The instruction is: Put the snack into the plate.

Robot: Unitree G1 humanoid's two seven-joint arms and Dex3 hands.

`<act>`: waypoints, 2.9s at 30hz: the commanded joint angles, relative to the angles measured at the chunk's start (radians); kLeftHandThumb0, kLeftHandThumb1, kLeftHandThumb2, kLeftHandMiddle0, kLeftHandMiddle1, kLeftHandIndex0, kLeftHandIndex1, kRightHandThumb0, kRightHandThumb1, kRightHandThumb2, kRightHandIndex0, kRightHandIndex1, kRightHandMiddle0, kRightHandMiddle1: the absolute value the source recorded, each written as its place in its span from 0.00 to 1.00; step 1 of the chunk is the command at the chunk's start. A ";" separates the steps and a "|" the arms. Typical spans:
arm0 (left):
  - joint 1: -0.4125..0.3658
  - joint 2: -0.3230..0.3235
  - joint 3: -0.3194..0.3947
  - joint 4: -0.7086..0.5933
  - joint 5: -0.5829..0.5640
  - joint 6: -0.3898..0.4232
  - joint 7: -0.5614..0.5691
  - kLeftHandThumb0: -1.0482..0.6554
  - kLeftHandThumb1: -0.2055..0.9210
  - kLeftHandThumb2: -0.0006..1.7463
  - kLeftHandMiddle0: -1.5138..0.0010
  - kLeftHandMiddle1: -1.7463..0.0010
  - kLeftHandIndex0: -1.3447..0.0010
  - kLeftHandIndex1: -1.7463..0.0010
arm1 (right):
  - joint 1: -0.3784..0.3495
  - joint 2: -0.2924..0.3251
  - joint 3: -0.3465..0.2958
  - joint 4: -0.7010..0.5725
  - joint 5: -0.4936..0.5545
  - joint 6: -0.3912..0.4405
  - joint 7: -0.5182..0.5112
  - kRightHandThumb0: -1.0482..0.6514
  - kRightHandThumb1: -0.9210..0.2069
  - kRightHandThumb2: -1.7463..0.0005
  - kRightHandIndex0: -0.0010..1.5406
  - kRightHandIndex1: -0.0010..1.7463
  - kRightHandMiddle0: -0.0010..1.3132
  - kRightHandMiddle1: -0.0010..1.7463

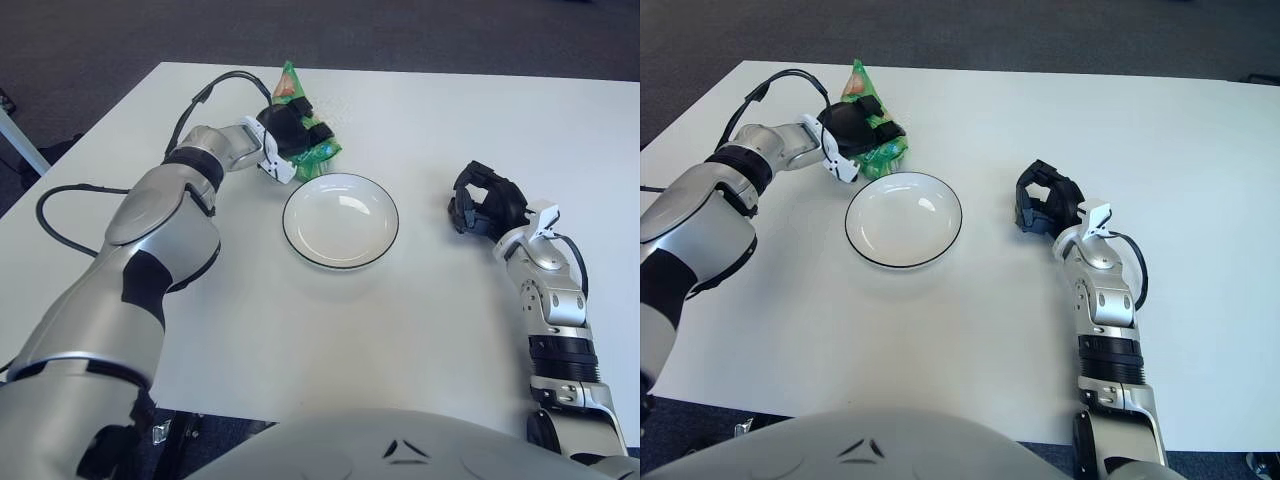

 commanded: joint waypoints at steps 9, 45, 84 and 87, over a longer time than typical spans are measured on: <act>0.082 0.004 -0.040 0.013 0.042 0.042 0.135 0.61 0.44 0.67 0.46 0.30 0.62 0.00 | 0.052 0.000 0.021 0.045 -0.008 0.071 0.017 0.35 0.45 0.31 0.81 1.00 0.41 1.00; 0.047 0.091 0.135 -0.010 -0.118 0.049 0.069 0.61 0.34 0.85 0.51 0.02 0.64 0.00 | 0.048 -0.015 0.021 0.042 -0.014 0.097 0.028 0.35 0.45 0.31 0.79 1.00 0.41 1.00; -0.074 0.150 0.263 -0.154 -0.152 -0.127 0.220 0.61 0.25 0.89 0.45 0.07 0.58 0.00 | 0.014 -0.061 0.054 0.122 -0.047 0.069 0.054 0.35 0.45 0.32 0.79 1.00 0.41 1.00; -0.082 0.150 0.258 -0.155 -0.138 -0.127 0.230 0.61 0.24 0.91 0.45 0.05 0.57 0.00 | 0.014 -0.062 0.054 0.123 -0.046 0.067 0.055 0.35 0.45 0.32 0.79 1.00 0.41 1.00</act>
